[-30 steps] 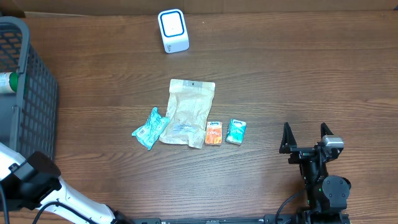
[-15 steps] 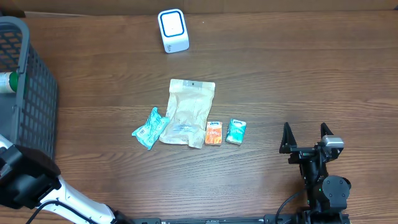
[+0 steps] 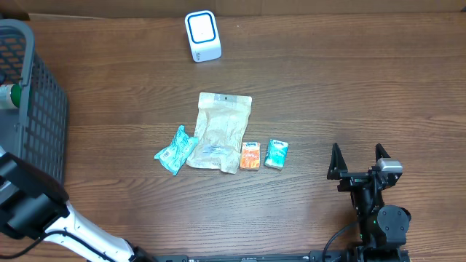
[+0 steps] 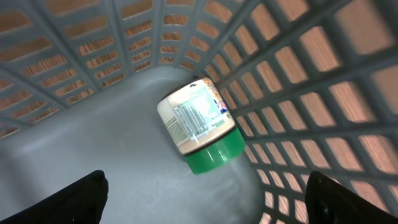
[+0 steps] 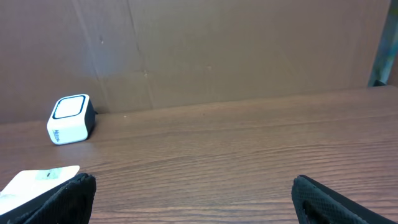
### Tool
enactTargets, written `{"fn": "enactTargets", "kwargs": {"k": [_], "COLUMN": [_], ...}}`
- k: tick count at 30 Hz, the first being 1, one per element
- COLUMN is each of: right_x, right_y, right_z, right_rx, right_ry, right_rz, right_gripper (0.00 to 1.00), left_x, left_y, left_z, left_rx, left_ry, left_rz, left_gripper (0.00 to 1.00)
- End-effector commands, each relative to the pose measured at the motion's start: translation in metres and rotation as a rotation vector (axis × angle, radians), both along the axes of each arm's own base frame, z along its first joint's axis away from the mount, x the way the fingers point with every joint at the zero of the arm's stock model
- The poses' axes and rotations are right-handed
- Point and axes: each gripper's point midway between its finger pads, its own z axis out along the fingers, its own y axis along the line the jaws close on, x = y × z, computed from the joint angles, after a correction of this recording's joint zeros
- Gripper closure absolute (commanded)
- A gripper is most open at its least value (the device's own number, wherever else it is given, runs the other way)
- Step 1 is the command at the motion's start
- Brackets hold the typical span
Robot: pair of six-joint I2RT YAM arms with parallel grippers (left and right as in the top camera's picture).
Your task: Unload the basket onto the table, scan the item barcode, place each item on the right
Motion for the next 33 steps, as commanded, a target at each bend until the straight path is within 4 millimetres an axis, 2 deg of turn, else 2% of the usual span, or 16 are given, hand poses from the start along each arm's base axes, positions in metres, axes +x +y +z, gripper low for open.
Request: {"fn": "enactTargets", "kwargs": {"k": [1,5,10,15,19,25,33], "right_x": [0.000,0.000,0.000,0.000,0.000,0.000,0.000], "right_y": [-0.001,-0.001,-0.001,-0.001,-0.001,-0.001,-0.001], "right_z": [-0.002,-0.002,-0.002,-0.002,-0.002,-0.002,-0.002], "right_rx": [-0.004,-0.004,-0.004,-0.004,-0.004,-0.004,-0.004], "right_ry": [-0.001,-0.001,-0.001,-0.001,-0.001,-0.001,-0.001], "right_rz": [-0.007,-0.007,-0.007,-0.007,-0.007,-0.007,-0.007], "right_gripper": [0.00,0.00,0.00,0.00,0.01,0.00,0.00], "left_x": [0.007,0.016,0.020,0.014,0.001,-0.011,-0.038], "left_y": [0.001,0.001,0.001,0.007,0.008,-0.003,-0.025], "left_z": [-0.037,-0.072,-0.096,-0.107,-0.118,-0.131,-0.142], "left_rx": [-0.036,-0.063,-0.073,-0.052,-0.047,-0.083,-0.180], "left_ry": [0.042,0.074,0.100,0.145,0.214,0.295,0.409], "left_rz": [0.019,0.008,0.006,0.027,0.049,0.004,-0.005], "left_gripper": [0.10,0.08,0.07,0.16,0.18,0.27,0.28]}}
